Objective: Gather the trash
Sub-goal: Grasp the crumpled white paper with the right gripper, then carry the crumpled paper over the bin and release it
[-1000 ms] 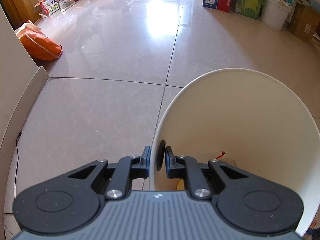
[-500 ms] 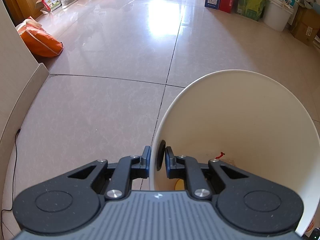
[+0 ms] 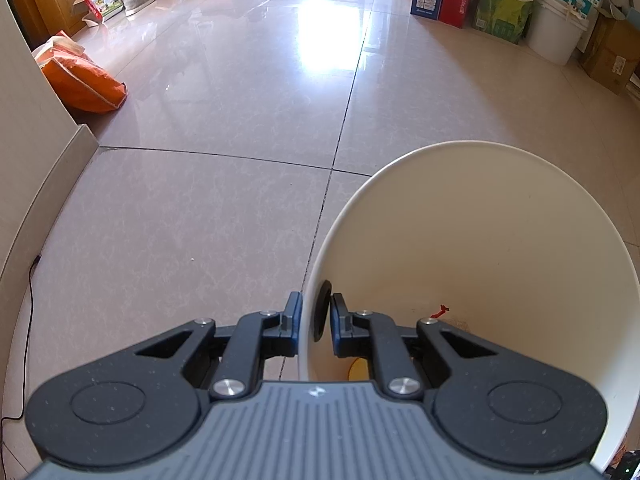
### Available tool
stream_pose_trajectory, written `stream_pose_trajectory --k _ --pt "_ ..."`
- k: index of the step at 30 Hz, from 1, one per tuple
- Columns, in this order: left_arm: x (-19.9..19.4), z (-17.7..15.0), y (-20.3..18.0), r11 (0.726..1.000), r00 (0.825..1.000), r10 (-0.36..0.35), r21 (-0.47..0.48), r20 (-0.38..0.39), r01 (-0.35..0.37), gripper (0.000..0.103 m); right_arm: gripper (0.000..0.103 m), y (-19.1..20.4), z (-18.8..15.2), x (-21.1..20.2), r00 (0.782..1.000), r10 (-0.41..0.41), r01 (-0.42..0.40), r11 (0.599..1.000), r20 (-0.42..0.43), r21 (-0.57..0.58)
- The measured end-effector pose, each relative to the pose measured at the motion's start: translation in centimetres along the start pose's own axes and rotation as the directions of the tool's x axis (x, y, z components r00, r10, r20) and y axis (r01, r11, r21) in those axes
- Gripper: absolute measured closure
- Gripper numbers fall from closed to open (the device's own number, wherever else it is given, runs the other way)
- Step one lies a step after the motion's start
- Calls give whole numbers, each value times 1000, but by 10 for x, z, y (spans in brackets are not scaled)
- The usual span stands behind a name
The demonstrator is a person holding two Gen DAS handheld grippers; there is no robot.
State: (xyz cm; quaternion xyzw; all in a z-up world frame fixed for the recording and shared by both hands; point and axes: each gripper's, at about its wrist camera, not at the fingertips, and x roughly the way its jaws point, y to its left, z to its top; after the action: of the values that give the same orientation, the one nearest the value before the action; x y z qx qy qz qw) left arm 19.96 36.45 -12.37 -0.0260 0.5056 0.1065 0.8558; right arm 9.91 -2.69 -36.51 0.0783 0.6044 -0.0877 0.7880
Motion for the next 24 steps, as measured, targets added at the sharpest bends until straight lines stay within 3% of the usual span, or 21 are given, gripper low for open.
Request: stream_pose_trajectory --k 4,12,18,24 --pt "0 0 0 1000 1000 0 0 0 0 90 45 -10 8 -5 1000 17 -17 1000 -23 4" --pt "1 -1 0 1000 1000 1 -5 -2 -1 90 45 -13 19 -42 998 50 -52 998 -34 -40" --pt "1 -1 0 1000 1000 3 -9 -3 -3 90 45 2 40 -111 992 123 -121 978 1 -169" --pt "1 -1 -2 1000 1000 6 -1 -1 -6 90 45 44 64 -198 973 214 -168 910 82 -378"
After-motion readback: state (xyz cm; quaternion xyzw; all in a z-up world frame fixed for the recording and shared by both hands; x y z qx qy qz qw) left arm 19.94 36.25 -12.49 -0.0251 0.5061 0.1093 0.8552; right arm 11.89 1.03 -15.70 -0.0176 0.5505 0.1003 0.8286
